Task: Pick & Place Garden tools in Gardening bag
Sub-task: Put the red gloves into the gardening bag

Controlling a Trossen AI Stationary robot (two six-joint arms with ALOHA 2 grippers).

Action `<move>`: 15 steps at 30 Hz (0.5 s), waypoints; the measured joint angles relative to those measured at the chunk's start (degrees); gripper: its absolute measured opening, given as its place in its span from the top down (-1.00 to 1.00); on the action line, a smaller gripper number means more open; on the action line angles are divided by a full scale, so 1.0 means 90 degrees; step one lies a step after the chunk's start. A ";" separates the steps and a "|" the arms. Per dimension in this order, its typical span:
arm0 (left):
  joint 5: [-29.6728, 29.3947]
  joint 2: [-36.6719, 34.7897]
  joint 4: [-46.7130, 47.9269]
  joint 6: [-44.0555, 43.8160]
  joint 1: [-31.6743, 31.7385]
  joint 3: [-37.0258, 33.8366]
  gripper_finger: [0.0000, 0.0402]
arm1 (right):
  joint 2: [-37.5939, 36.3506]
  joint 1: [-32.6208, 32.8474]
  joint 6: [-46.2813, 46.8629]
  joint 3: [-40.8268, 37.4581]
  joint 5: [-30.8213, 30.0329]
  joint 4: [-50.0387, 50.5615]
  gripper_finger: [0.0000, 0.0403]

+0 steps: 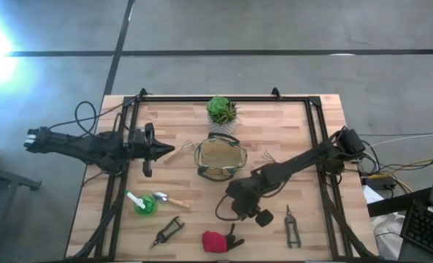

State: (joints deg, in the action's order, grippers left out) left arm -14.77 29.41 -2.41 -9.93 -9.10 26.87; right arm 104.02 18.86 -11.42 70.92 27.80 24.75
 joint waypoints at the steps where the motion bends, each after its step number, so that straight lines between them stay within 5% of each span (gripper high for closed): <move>1: -0.0002 0.0004 -0.0028 0.0017 0.0000 0.0000 0.97 | -0.0003 -0.0006 -0.0008 0.0027 0.0162 -0.0033 0.67; 8: 0.0020 0.0041 -0.0027 -0.0008 0.0000 0.0000 0.97 | -0.0012 -0.0012 0.0470 -0.0260 0.2451 -0.1777 0.63; 15: 0.0020 0.0044 -0.0020 -0.0011 0.0000 0.0000 0.97 | -0.0010 -0.0120 0.1578 -0.0987 0.2623 -0.3014 0.56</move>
State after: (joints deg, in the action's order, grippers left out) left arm -14.59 29.81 -2.59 -10.02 -9.10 26.87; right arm 103.93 17.78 2.78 62.04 51.41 -2.37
